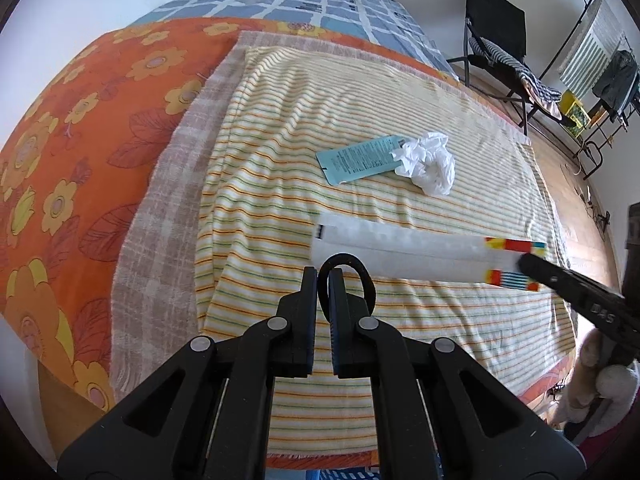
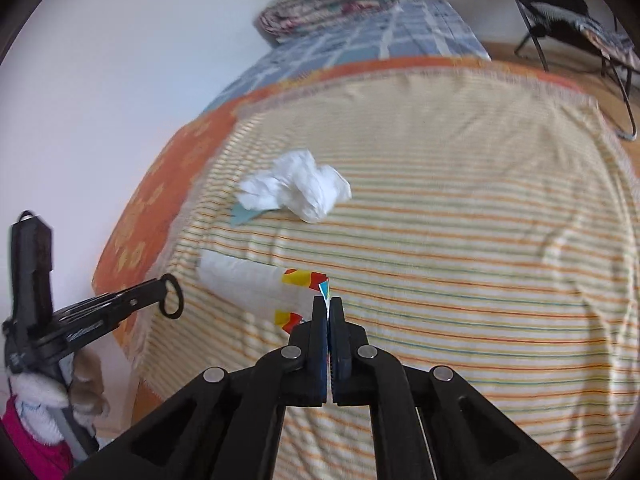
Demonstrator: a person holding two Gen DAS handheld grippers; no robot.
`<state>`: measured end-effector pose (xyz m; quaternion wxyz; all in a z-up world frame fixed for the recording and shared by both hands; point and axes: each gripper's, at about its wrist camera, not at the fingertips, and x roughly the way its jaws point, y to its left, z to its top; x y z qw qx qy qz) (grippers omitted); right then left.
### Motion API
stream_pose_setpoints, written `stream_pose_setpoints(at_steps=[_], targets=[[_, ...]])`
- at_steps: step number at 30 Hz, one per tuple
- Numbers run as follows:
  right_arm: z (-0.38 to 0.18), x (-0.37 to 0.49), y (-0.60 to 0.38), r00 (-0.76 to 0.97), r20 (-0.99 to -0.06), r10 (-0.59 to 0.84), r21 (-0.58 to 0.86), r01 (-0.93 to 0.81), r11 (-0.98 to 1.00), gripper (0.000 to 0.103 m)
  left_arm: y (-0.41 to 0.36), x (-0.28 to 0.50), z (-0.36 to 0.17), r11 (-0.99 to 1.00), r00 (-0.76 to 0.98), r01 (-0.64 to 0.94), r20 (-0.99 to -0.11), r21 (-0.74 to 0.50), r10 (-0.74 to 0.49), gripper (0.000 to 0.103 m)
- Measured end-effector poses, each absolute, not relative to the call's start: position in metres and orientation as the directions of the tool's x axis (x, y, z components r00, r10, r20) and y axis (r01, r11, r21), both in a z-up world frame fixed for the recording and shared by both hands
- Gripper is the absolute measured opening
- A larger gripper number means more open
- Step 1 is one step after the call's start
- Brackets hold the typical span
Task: Collect trash
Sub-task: 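Lift the hair tie and white tube and carry both over the basket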
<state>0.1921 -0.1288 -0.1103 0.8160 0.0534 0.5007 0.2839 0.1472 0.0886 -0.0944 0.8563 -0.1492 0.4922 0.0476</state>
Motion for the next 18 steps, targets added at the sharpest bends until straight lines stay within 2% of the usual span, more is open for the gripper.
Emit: stream_pose_setpoints(at_steps=[10,18], targets=[[-0.046,0.143,-0.166,0.383,-0.722,0.576,0.367,-0.493,0.788,0.0,0.073,0.117,-0.059,0.966,0.584,-0.181,-0.811,-0.186,-0.046,0.003],[-0.019,0.093,-0.199,0.4,-0.688,0.606,0.358,-0.54,0.762,0.0,0.043,0.099,-0.056,0.976,0.585,-0.121,-0.808,-0.181,-0.077,0.003]])
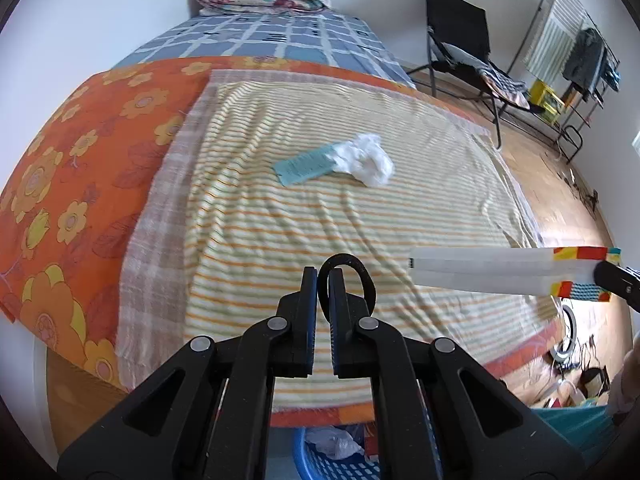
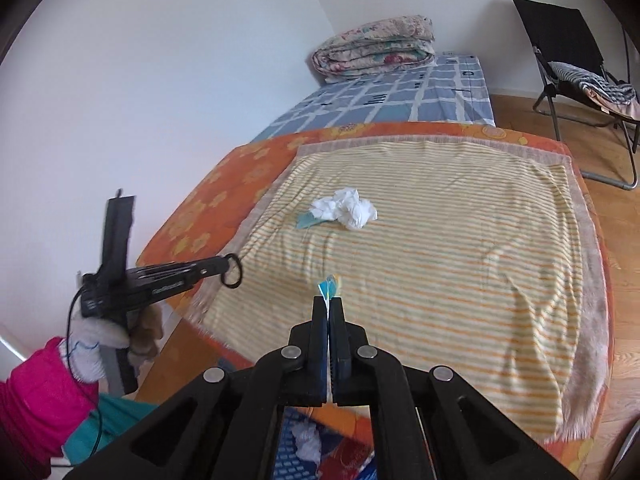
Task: Collect trash
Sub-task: 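Lift the hair tie and white tube and carry both over the basket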
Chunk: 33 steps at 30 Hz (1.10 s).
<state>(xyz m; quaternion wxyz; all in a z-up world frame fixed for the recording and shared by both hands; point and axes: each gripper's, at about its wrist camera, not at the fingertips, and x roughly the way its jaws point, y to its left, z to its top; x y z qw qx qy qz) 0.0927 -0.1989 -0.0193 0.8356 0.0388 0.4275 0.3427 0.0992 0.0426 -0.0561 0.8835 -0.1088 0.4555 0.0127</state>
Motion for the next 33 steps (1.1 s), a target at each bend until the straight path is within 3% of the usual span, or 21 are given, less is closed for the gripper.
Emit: stream_pose_setpoints(at_steps=[18,33], targets=[[-0.014,-0.009,-0.258,0.309,-0.645,0.699,0.466,-0.566,0.68,0.0,-0.037,0.039,-0.073,0.978,0.539,0.013,-0.822,-0.209,-0.183,0.003],[-0.056,-0.037,-0.256,0.227,-0.71,0.666,0.475,-0.544,0.692,0.0,-0.049,0.004,-0.118,0.983,0.448,0.024,-0.877,-0.182,-0.173,0.003]])
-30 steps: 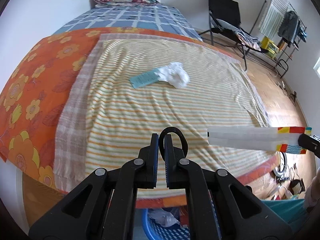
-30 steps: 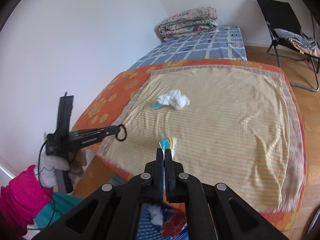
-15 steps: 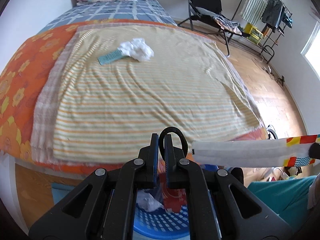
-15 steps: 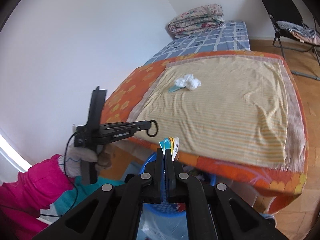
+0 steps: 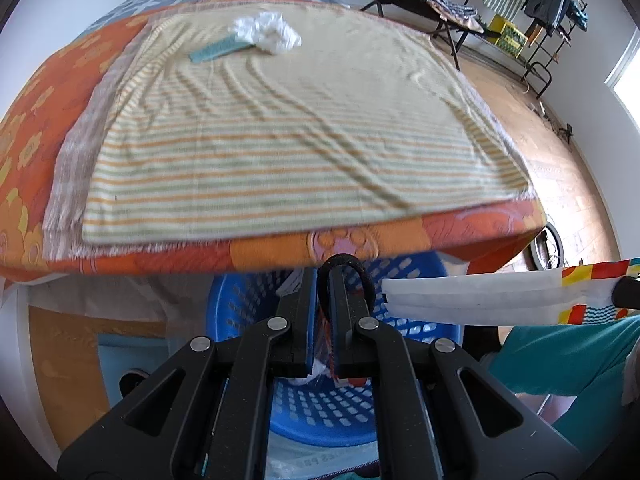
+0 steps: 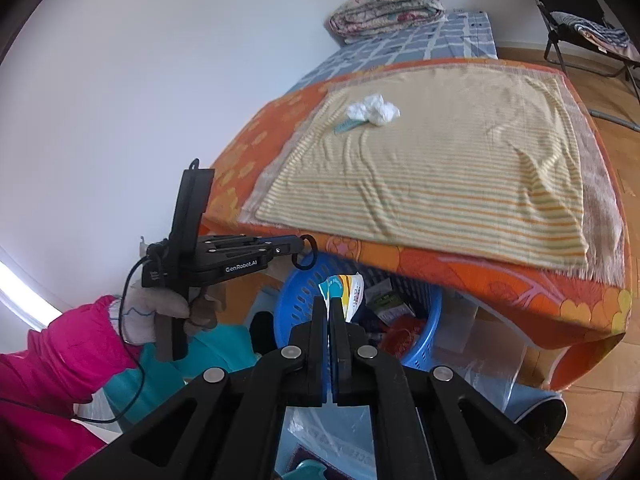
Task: Collect trash
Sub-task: 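Open both tools to drop the hair tie and tube into the basket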
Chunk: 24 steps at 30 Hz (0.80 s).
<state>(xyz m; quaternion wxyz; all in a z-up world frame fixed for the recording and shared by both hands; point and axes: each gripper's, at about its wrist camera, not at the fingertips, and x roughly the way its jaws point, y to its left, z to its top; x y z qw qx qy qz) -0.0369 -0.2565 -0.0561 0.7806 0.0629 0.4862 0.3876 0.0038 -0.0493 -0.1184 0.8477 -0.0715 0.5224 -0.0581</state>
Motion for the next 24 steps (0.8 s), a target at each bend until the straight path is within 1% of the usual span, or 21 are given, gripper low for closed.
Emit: stream_pose_setpoints(at_steps=[11,24], targets=[[-0.088,-0.043,-0.234,0.164,-0.777,0.608,0.435,-0.557,0.707,0.0,-0.042,-0.006,-0.144,0.988,0.397,0.001,-0.907,-0.152,-0.14,0.003],[-0.106,-0.043,-0.217,0.142,-0.814,0.564,0.401,-0.566,0.721,0.0,-0.038,-0.006,-0.149,0.989,0.381,-0.009,-0.915,-0.15,-0.135,0.004]])
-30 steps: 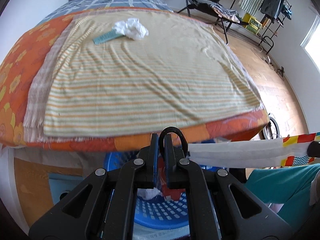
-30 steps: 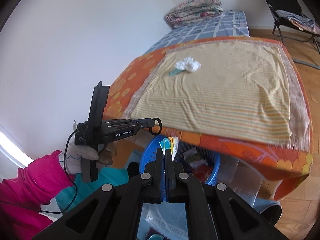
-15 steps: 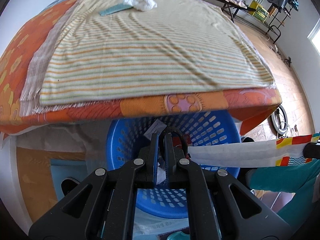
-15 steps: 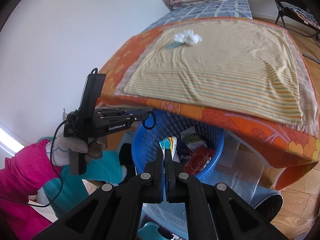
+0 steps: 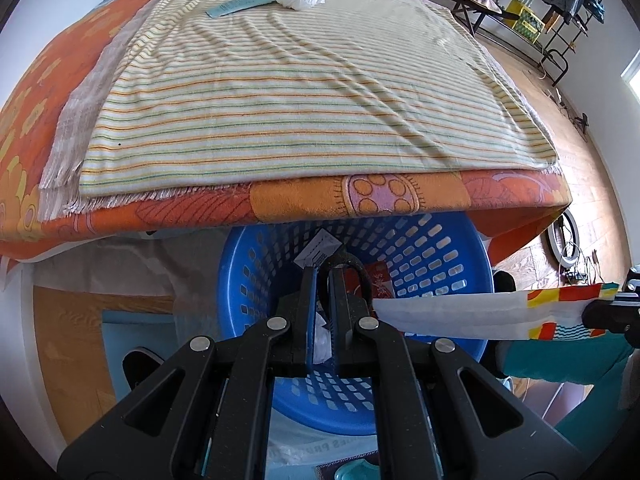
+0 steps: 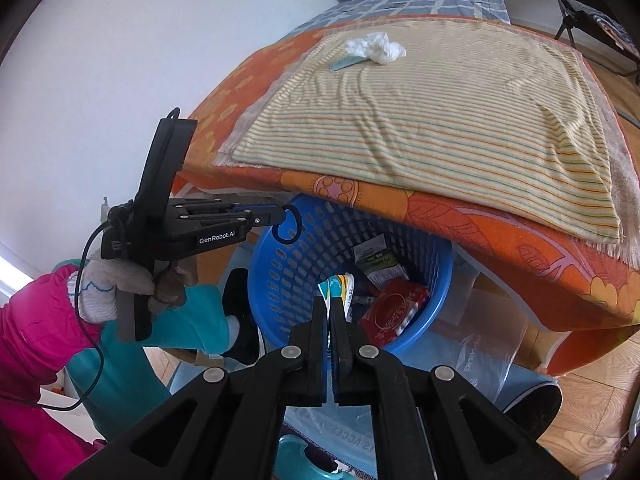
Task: Collect trash
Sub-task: 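Open both tools to drop the hair tie and tube into the basket, then move both tools back over the teal packet and white tissue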
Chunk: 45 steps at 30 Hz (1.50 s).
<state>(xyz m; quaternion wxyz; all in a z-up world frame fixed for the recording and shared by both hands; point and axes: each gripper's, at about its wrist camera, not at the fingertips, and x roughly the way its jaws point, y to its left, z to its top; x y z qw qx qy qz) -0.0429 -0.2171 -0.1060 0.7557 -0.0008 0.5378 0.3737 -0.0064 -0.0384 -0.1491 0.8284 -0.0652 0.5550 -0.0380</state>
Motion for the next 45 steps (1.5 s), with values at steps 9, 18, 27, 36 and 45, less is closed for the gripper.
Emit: stream_pose_setpoints(at_steps=[9,18,27,36,45], targets=[[-0.11,-0.042,-0.209,0.142,-0.824,0.549,0.383,-0.576,0.723,0.009,-0.039,-0.007,-0.15,0.989,0.377,-0.007,-0.916,-0.149,-0.135,0.013],[-0.111,-0.041,-0.209,0.175,-0.836,0.521,0.348,-0.565,0.748,0.067,-0.04,-0.008,-0.146,0.99,0.397,-0.014,-0.909,-0.142,-0.125,0.06],[-0.11,-0.039,-0.21,0.231,-0.864,0.447,0.27,-0.537,0.799,0.083,-0.04,-0.006,-0.143,0.99,0.398,-0.02,-0.91,-0.139,-0.12,0.069],[-0.1,-0.038,-0.206,0.338,-0.872,0.355,0.139,-0.524,0.84,0.091,-0.04,-0.006,-0.141,0.99,0.399,-0.021,-0.909,-0.139,-0.119,0.07],[-0.087,-0.03,-0.197,0.418,-0.862,0.285,0.036,-0.511,0.859,0.096,-0.039,0.008,-0.129,0.99,0.405,-0.012,-0.906,-0.14,-0.123,0.07]])
